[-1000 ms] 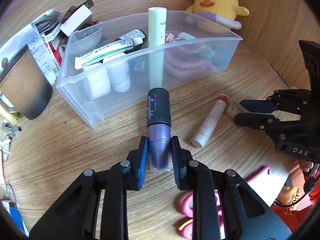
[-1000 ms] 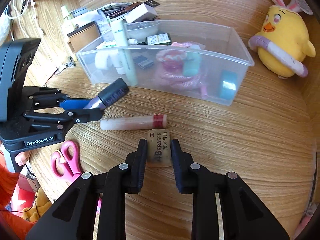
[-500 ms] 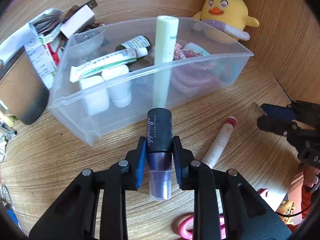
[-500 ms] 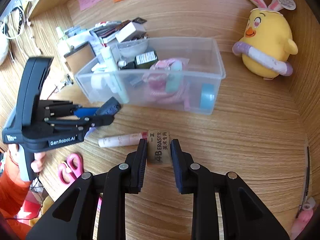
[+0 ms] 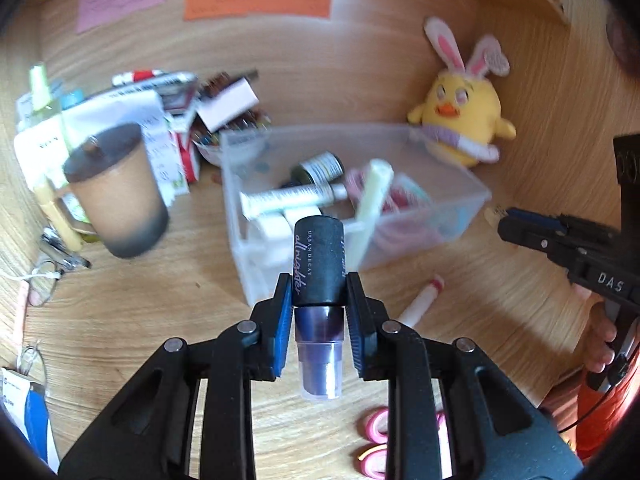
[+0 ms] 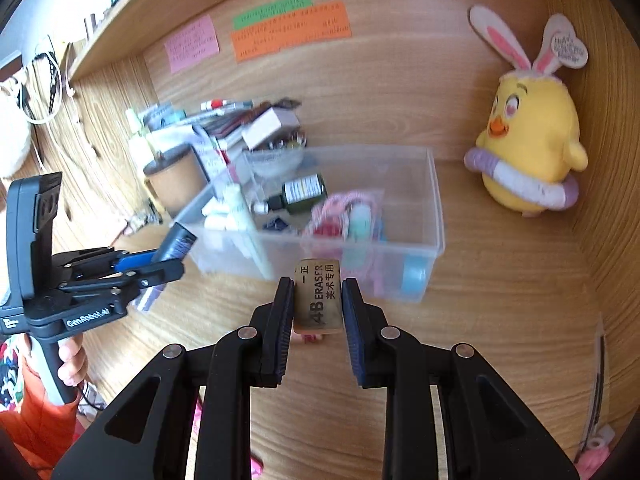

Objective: Organize objects
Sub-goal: 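Place lipstick and eraser into the clear box, release both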

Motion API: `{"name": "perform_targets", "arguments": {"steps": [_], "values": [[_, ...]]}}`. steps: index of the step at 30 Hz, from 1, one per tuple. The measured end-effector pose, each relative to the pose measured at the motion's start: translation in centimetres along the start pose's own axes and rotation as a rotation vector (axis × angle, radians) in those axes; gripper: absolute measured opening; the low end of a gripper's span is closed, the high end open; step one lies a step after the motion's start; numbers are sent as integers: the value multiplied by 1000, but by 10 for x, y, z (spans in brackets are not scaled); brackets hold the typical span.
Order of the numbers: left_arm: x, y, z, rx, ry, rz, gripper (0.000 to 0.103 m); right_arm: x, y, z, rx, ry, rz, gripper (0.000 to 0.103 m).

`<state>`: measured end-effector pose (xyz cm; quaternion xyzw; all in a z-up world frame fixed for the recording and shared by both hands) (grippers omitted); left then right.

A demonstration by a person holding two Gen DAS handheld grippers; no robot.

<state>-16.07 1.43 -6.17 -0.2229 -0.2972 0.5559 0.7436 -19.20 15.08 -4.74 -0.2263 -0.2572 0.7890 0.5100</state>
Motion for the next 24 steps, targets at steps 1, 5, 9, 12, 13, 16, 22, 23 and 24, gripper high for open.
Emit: {"name": "perform_targets", "arguments": {"steps": [1,5,9,12,13,16,22,23,24], "values": [[-3,-4,4,13,-5,2,25,0,-1,4,10,1,-2,22],[-12,-13,25,54,-18,17,25,2,-5,22,43,9,-13,22],[-21,-15,42,85,-17,40,25,3,-2,34,59,7,-32,22],[-26,-10,52,88,-26,39,25,4,6,42,60,3,-49,22],[-27,-8,55,86,-31,35,25,5,11,45,55,3,-52,22],[-31,0,60,72,-38,31,25,8,20,50,45,6,-61,22],[-38,28,64,12,-50,26,25,8,45,53,5,1,-69,22],[-38,31,64,3,-51,26,25,8,50,52,-7,-3,-72,22],[-39,36,64,-6,-49,31,25,8,55,52,-17,-6,-76,22]]}}
Point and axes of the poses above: each gripper's, at about its wrist camera, not at the fingertips, and y roughly the way its jaws point, x to its right, z to its top, the point moved 10 cm from there along y, roughly the way its jaws point, and after that the axes turned 8 degrees about -z, right-handed, at the moved point
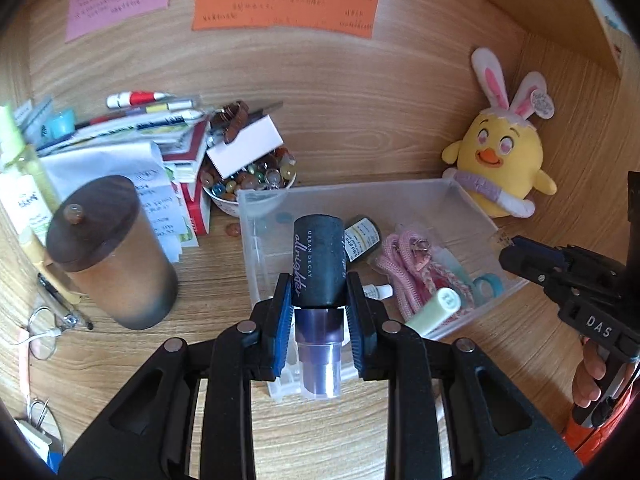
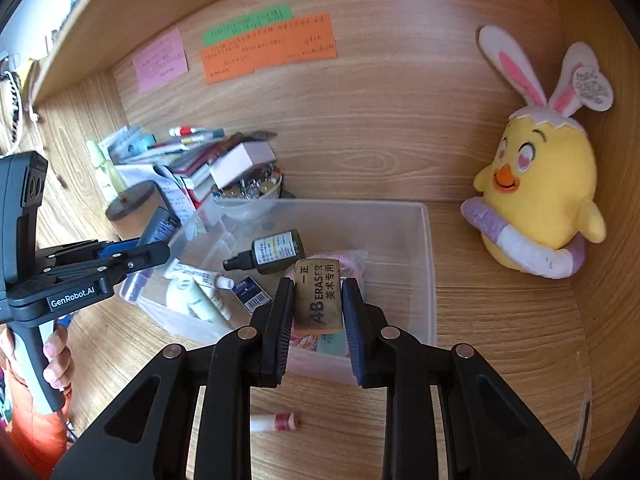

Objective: Organize objects
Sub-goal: 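Place lipstick and eraser into the clear box, release both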

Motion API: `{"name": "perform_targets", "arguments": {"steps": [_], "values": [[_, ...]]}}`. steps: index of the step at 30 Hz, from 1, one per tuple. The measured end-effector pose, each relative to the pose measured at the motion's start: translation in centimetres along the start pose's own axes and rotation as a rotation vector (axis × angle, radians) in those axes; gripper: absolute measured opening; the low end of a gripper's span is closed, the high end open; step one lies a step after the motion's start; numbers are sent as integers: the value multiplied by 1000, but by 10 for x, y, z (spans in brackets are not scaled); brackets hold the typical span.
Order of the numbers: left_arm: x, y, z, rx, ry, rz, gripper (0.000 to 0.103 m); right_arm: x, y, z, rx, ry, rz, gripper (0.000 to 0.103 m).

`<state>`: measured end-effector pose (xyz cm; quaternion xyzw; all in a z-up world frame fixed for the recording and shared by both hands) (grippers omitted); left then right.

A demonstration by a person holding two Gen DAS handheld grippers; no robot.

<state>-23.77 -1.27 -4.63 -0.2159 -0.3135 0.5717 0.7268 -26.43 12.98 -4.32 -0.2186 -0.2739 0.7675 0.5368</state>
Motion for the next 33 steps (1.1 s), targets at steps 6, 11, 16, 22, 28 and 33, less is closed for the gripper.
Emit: {"name": "perform_targets", "arguments": {"steps": [6,11,16,22,28,33], "values": [[-4,18,-2,-36,-4,9,25,-2,26,-7,-59,-8,3,22],[-4,24,-3,-49,-8,4,25,-4,39,-11,-92,-14,7,22],[0,19,-2,-41,1,-8,26,-8,34,-12,-92,-28,19,24],[7,6,-1,-20,10,-6,37,-13,14,-8,-53,-39,36,35],[10,-15,-5,18,14,7,56,-21,-11,-15,-21,-66,56,48],[12,-38,-16,41,14,2,68,-29,-26,-27,-12,-90,77,57]]}}
Point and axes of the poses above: each gripper's, at about its wrist camera, not at the fingertips, and y roughly the way its jaws point, x to its right, z to its top, the point moved 10 cm from there along y, roughly the way its jaws point, and after that the axes turned 8 degrees about -z, right-handed, at the moved point
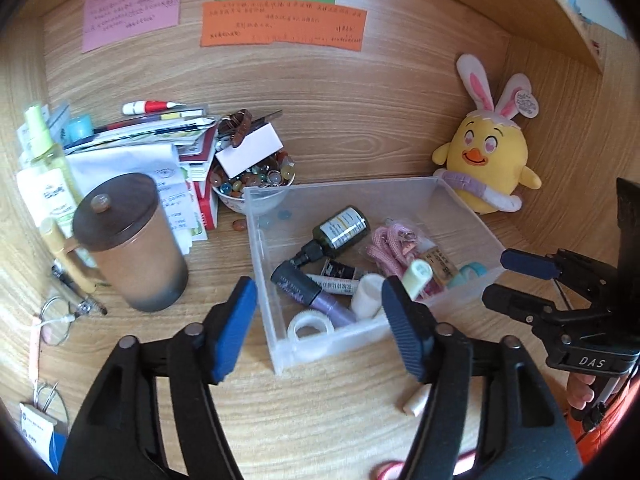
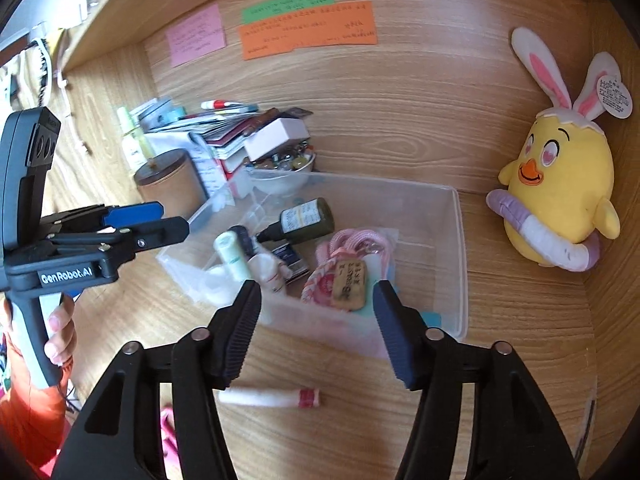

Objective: Organize objects
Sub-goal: 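Place lipstick and eraser into the clear box, release both, then grasp lip balm tube with right gripper while left moves to pink scissors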

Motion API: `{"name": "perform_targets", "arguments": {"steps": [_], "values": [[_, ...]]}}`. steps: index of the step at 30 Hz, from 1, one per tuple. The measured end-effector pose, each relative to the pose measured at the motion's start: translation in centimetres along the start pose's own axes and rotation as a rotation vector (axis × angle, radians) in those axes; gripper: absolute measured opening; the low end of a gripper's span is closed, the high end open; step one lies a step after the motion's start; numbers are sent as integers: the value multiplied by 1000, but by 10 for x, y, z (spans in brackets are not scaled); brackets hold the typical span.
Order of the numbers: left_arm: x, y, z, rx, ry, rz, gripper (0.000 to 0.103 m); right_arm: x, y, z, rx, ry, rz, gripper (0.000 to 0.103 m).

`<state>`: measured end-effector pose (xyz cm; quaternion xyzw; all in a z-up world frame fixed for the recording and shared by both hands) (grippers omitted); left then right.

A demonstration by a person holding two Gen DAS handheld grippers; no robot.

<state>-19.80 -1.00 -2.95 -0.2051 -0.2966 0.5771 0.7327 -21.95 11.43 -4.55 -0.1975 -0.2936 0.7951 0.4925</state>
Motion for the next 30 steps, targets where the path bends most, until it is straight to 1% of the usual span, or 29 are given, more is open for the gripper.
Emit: {"name": "perform_targets", "arguments": {"steps": [4,8,10,14,17,20,22,23,25,26,27,30], "values": [[-1,-15,-16,7,8,10,80,-13,0,-20,-27,-52,11,59],[-3,-18,-42,-31,23,44,80,-34,13,-49,-95,-127,46,59],[-3,-17,-55,-56,29,47,80,-43,23,-65,-136,-178,48,59],[0,-16,-82,-105,42,45,80,-55,37,-82,-180,-256,58,59],[4,-16,-100,-137,35,16,80,-55,45,-82,-184,-280,43,60],[12,-16,-116,-169,19,-36,80,-52,51,-83,-207,-279,34,59],[19,-15,-124,-187,27,-58,80,-48,54,-85,-220,-281,18,50],[24,-14,-128,-197,39,-67,80,-48,55,-86,-228,-281,16,41],[33,-12,-135,-213,63,-89,80,-46,53,-87,-230,-262,31,30],[40,-10,-139,-227,79,-105,80,-44,53,-87,-231,-257,27,21],[45,-9,-143,-237,91,-118,81,-42,53,-87,-231,-252,22,16],[66,-4,-156,-278,146,-158,82,-37,48,-89,-229,-226,13,14]]}}
Point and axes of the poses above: each gripper's, at about its wrist camera, not at the fingertips, and y roughly the way its jaws point, x to its right, z to its top, the point moved 10 cm from there along y, roughly the way its jaws point, and after that the axes turned 8 degrees about -z, right-handed, at the moved point
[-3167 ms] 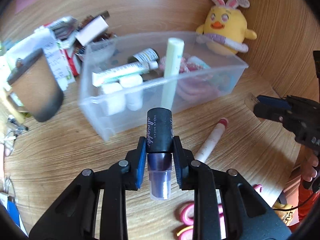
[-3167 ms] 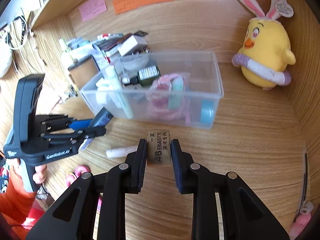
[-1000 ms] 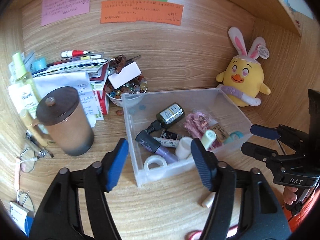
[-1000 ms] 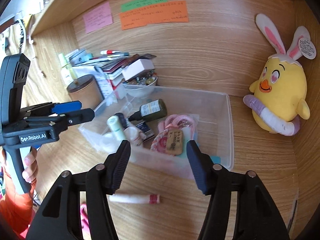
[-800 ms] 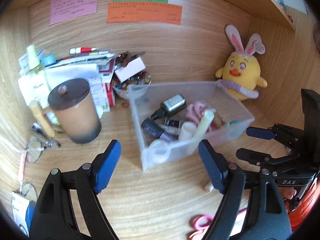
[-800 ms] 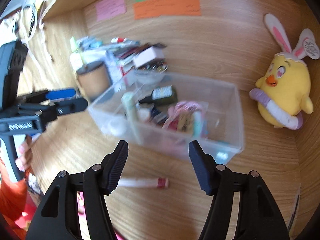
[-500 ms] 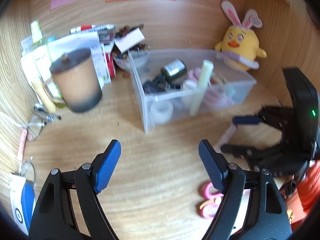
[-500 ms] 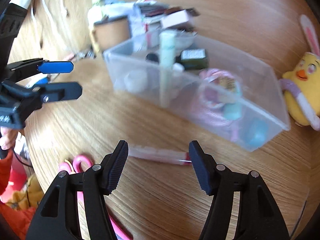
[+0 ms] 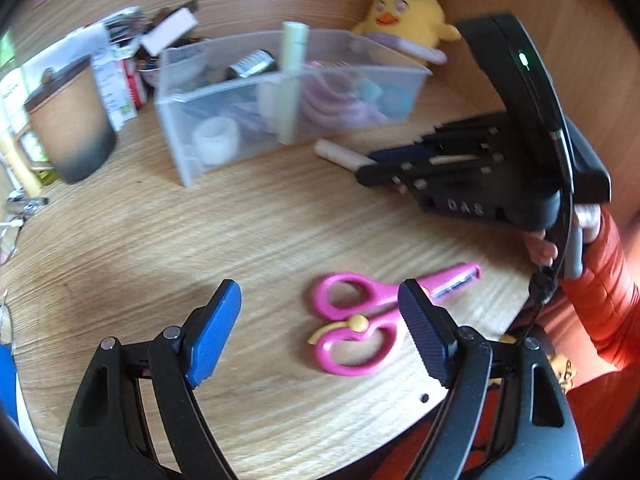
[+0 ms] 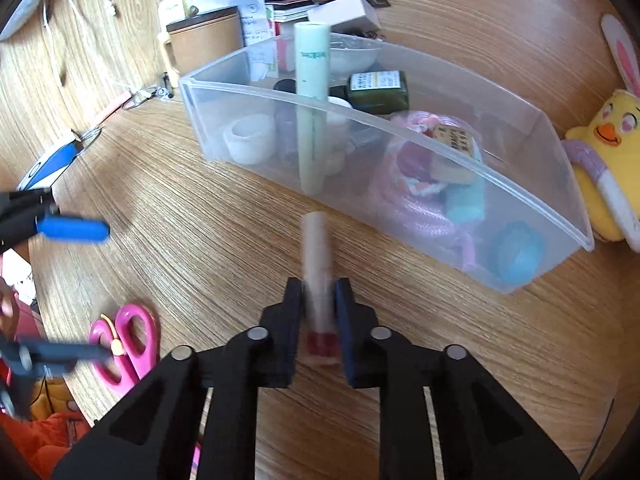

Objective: Organize objects
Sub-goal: 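Grasp lip balm tube with right gripper while left moves to pink scissors, then grasp the pink scissors with the left gripper, then lower scissors and lip balm into the clear box, open both grippers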

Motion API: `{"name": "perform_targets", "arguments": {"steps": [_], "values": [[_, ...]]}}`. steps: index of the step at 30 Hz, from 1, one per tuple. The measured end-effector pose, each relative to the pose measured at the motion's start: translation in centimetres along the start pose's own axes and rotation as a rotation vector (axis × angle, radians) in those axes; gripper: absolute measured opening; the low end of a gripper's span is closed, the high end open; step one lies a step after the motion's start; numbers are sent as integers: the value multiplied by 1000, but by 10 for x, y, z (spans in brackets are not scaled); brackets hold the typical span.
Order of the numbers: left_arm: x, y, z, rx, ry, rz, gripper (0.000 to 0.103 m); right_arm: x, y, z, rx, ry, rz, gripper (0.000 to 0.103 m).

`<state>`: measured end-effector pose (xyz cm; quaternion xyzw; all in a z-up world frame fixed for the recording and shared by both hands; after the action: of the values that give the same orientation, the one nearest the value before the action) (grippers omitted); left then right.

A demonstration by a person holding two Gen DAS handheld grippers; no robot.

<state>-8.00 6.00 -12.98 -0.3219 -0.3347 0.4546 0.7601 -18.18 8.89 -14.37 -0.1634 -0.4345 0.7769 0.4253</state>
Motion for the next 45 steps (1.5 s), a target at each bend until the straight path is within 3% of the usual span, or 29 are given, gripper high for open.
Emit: {"name": "perform_targets", "arguments": {"steps": [3,11,16,21,23,28,31,38,45], "values": [[14,10,-7,-32,40,-15,93,6,-6,-9,0,35,3,14],[16,22,-7,-31,51,33,94,36,-29,-35,15,143,-4,14],[5,22,0,-8,11,107,75,48,-38,-49,21,190,-19,14],[0,23,6,-19,14,121,72,54,-43,-61,12,208,-20,14],[2,26,10,-21,24,106,66,52,-42,-64,3,198,-26,14],[4,29,16,-10,55,86,32,48,-39,-58,12,187,-28,14],[3,31,19,1,60,84,21,43,-36,-54,19,182,-29,14],[-4,26,22,21,25,98,19,37,-35,-49,43,214,-34,14],[-10,-3,42,120,-5,110,19,40,-54,-30,110,247,-26,14]]}}
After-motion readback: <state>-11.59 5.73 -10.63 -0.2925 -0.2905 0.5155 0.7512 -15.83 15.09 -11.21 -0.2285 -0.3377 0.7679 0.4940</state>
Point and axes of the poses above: each gripper's, at about its wrist camera, not at the fingertips, and y roughly the way its jaws point, x to its right, z to its top, the point moved 10 cm from there along y, roughly the way its jaws point, and after that the axes turned 8 degrees about -z, right-handed, at the moved point
